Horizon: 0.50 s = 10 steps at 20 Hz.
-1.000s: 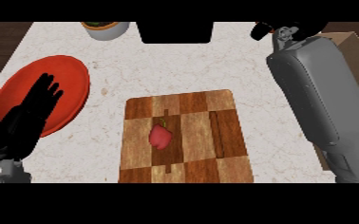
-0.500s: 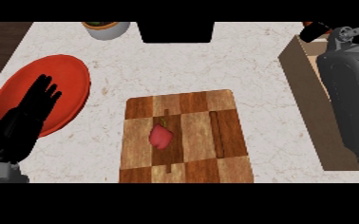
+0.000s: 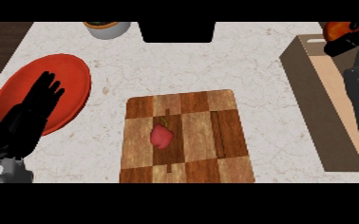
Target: Pick the tomato from the cutting board and place it in the cardboard box
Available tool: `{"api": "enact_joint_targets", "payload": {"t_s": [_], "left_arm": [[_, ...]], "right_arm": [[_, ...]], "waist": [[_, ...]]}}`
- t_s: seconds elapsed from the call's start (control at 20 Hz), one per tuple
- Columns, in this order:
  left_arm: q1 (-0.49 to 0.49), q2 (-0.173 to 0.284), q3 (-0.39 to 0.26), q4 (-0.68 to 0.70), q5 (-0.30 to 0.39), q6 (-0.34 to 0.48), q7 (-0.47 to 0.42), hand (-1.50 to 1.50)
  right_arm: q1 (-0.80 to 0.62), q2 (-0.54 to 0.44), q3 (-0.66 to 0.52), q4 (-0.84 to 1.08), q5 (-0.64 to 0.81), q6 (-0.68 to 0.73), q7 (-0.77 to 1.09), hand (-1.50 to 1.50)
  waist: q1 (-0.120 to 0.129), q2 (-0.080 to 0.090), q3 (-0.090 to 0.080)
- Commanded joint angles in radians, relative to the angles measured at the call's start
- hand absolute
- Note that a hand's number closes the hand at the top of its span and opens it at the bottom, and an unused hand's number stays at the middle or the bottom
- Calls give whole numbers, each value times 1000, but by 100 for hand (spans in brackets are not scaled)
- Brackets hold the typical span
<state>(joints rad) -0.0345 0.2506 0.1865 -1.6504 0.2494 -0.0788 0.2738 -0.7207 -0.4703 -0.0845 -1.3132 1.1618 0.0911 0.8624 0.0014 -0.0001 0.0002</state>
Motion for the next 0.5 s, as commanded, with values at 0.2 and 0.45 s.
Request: {"api": "enact_joint_targets", "payload": {"t_s": [0.2,0.45], "left_arm": [[20,10,24,-42,24,-22,37,0],[39,11,20,-73,27,-32,46,0]], "right_arm": [[129,35,-79,99,-67,-157,-130,150],[114,28,-160,260,-121,-104,-87,150]], "waist": [[4,0,0],[13,1,0]]}}
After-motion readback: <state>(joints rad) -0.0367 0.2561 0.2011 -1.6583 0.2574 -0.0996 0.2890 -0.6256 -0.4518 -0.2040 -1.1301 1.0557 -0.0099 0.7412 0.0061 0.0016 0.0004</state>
